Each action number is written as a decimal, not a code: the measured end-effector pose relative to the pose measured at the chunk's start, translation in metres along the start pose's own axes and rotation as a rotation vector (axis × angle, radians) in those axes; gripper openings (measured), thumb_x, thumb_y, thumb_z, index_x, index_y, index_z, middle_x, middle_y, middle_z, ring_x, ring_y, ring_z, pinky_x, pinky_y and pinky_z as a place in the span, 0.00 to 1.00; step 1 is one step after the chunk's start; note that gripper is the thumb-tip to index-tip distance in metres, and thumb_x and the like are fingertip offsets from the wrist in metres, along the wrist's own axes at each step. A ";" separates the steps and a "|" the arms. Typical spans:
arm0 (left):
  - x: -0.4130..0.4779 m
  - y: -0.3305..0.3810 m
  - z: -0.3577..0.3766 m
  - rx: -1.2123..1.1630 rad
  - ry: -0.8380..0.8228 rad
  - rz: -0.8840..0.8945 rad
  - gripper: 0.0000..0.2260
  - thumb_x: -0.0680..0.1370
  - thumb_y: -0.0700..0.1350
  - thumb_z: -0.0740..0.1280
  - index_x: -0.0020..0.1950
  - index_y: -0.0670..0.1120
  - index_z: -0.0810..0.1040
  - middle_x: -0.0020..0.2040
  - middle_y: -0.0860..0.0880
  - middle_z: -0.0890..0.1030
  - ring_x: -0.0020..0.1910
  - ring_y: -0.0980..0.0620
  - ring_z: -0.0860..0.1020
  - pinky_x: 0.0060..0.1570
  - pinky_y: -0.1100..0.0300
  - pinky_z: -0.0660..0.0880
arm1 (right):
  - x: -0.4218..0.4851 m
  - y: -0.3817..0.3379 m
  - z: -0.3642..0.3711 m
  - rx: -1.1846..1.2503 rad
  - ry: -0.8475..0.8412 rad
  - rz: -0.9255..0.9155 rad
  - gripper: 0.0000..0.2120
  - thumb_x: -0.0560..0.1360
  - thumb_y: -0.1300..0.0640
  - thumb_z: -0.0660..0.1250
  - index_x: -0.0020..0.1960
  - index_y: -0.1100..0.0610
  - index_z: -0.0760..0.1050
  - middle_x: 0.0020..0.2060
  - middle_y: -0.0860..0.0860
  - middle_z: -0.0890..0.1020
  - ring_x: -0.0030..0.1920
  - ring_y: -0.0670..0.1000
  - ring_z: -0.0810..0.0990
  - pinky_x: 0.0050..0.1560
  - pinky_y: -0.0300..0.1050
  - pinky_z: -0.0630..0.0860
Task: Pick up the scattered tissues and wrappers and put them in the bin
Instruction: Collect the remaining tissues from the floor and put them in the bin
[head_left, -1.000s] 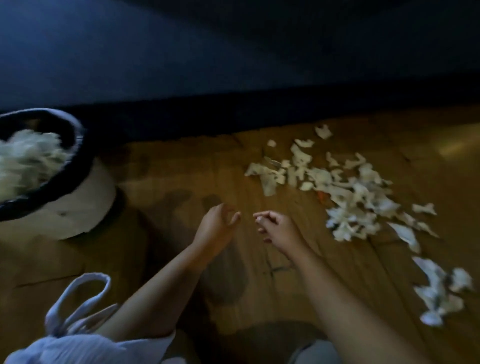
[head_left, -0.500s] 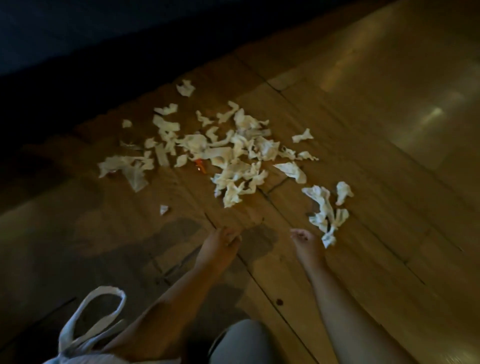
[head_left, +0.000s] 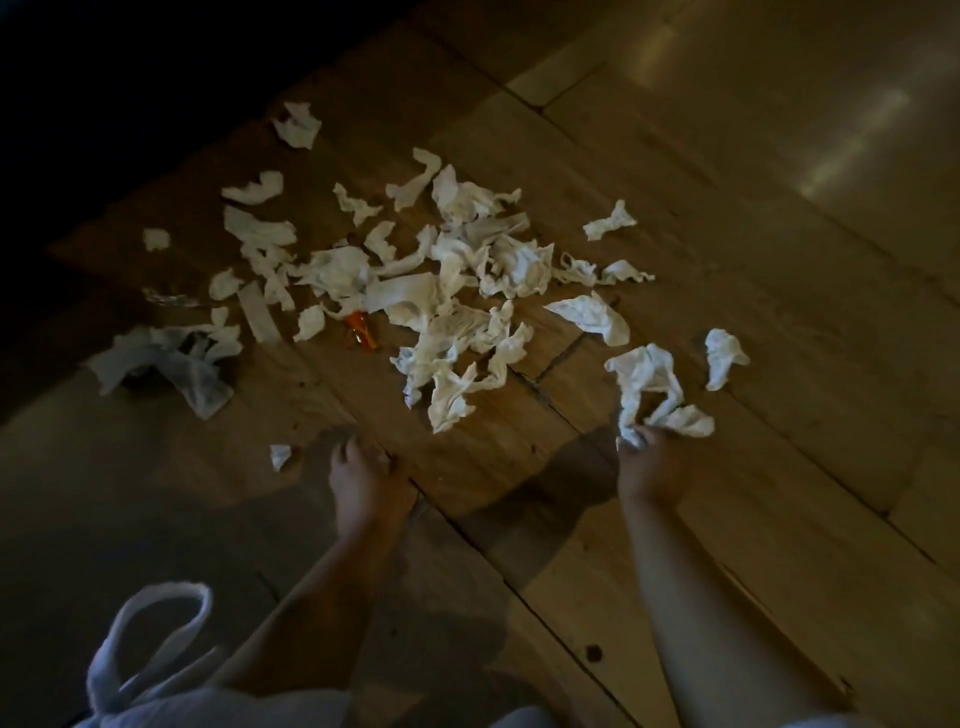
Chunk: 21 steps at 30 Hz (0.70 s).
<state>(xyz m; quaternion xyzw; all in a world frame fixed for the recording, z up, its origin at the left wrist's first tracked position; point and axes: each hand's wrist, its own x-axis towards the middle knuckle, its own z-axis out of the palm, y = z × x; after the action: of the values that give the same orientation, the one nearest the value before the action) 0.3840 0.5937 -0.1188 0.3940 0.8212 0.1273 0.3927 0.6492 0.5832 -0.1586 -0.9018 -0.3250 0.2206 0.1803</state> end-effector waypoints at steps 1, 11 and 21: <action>0.007 -0.002 -0.002 0.008 0.036 -0.058 0.26 0.77 0.41 0.63 0.74 0.43 0.59 0.75 0.41 0.58 0.72 0.41 0.61 0.68 0.44 0.64 | -0.009 -0.002 0.002 0.017 0.020 -0.056 0.11 0.74 0.61 0.67 0.55 0.62 0.79 0.53 0.58 0.82 0.56 0.59 0.78 0.50 0.44 0.69; 0.052 -0.029 -0.010 -0.007 0.193 -0.206 0.28 0.79 0.41 0.61 0.76 0.47 0.54 0.78 0.44 0.51 0.76 0.39 0.49 0.72 0.41 0.55 | 0.000 -0.022 -0.010 0.242 0.070 -0.353 0.21 0.73 0.69 0.65 0.65 0.58 0.72 0.61 0.54 0.75 0.56 0.48 0.76 0.43 0.23 0.69; 0.048 -0.007 0.007 -0.214 0.179 0.151 0.16 0.76 0.33 0.63 0.60 0.48 0.75 0.59 0.46 0.75 0.57 0.48 0.77 0.55 0.51 0.77 | 0.028 -0.032 0.022 -0.147 -0.125 -0.342 0.18 0.73 0.56 0.68 0.63 0.55 0.75 0.63 0.57 0.76 0.62 0.56 0.74 0.60 0.52 0.74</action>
<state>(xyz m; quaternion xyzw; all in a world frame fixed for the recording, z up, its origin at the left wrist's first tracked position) 0.3672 0.6243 -0.1534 0.3975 0.8028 0.2778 0.3469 0.6410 0.6293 -0.1696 -0.8286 -0.4994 0.2180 0.1283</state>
